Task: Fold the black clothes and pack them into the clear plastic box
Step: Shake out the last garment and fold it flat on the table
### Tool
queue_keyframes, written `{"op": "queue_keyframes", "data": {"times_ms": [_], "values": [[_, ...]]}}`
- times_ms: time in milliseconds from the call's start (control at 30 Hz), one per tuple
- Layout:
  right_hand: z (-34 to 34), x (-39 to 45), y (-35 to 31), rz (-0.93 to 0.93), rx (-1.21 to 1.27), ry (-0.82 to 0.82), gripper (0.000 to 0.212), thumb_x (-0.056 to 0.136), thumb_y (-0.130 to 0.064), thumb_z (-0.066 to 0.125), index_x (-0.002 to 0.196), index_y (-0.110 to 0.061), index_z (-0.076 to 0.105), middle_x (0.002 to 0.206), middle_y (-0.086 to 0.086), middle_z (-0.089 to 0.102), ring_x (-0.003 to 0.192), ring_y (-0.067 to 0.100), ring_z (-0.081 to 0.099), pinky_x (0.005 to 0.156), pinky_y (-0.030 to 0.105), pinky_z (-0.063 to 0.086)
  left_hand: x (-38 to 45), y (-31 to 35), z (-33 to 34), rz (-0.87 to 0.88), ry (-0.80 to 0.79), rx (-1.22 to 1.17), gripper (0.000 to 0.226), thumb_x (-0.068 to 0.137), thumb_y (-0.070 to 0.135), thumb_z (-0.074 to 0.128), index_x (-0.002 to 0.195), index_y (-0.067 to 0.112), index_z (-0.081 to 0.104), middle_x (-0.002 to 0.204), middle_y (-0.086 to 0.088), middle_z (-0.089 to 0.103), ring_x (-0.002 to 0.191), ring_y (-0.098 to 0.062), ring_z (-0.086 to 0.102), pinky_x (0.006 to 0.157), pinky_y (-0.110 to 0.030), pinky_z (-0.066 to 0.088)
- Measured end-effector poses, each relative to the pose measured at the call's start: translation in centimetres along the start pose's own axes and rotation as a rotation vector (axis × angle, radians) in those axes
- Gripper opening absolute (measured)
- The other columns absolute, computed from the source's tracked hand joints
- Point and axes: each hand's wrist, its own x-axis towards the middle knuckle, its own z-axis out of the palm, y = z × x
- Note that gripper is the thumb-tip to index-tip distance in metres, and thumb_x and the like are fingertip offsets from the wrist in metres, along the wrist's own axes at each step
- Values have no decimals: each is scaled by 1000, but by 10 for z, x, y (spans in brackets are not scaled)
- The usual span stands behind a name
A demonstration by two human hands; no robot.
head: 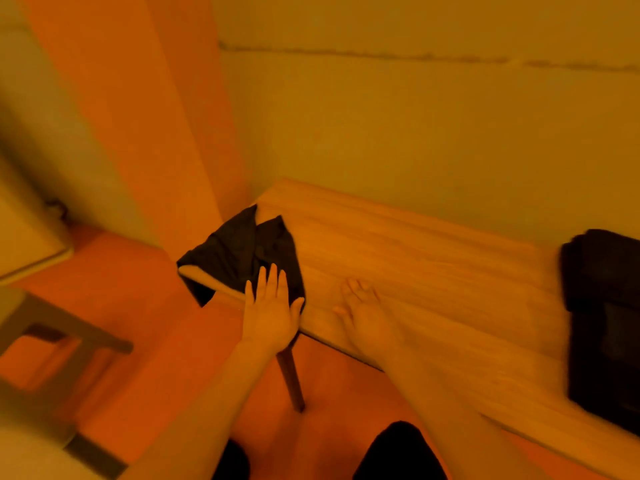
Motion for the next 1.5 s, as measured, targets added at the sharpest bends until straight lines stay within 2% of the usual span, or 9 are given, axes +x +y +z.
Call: {"op": "queue_keyframes", "data": {"times_ms": [167,300,500,567,633,800,1067,1300,1500], "values": [[22,69,-13,-61,-52,-50,124,50,-72,-41,149,-18,9,157,1,7,145,16,2,115,38,1,31,-22,11,-5,3,-43,109,67,72,-29,148,10,8,157,-9,3,144,-26,-4,113,-44,-7],[19,140,-22,19,8,-67,65,95,-54,14,149,-17,13,157,2,10,145,15,4,116,38,3,62,-22,19,-1,25,-99,94,82,72,-4,146,8,24,154,-12,18,142,-26,6,111,-46,4],[32,184,-41,-8,289,117,36,95,-31,48,126,-14,57,140,2,48,133,16,37,114,32,20,73,-22,24,-16,12,-77,74,92,58,16,141,6,34,148,-14,32,138,-30,24,110,-44,10],[25,183,-41,101,509,175,21,93,-18,53,104,-9,68,118,4,63,108,14,55,93,15,36,72,-20,14,-41,-50,-104,74,93,58,12,143,7,32,150,-12,28,139,-29,22,110,-43,8],[9,183,-38,237,622,114,20,95,-18,49,97,-7,65,102,7,66,90,13,58,70,11,38,78,-21,4,-97,-100,-184,80,90,64,1,146,11,22,153,-7,14,142,-27,10,115,-42,1],[-27,175,-21,412,470,-190,28,97,-31,43,113,-14,59,112,6,62,102,21,58,86,31,45,78,-23,-15,-151,-325,-94,74,94,60,6,137,7,34,141,-12,45,130,-31,41,101,-52,38],[-30,214,-36,722,1114,-364,38,96,-13,47,132,0,46,128,21,52,100,26,55,84,32,44,57,-23,-34,-483,-227,-411,104,75,81,-6,147,8,5,156,-15,6,142,-26,-5,116,-49,12],[-6,321,-76,311,707,-346,56,90,-26,59,138,-5,40,142,15,42,131,32,37,108,43,31,119,-91,-53,-493,-128,-420,79,90,64,23,149,12,11,157,-8,1,144,-25,-10,116,-41,-3],[-1,335,-71,284,376,-270,12,90,-19,58,89,-8,60,99,11,58,87,22,51,70,31,37,197,-120,-62,-259,-118,-566,45,95,30,49,134,8,46,144,-10,40,136,-26,32,110,-35,25]]}}
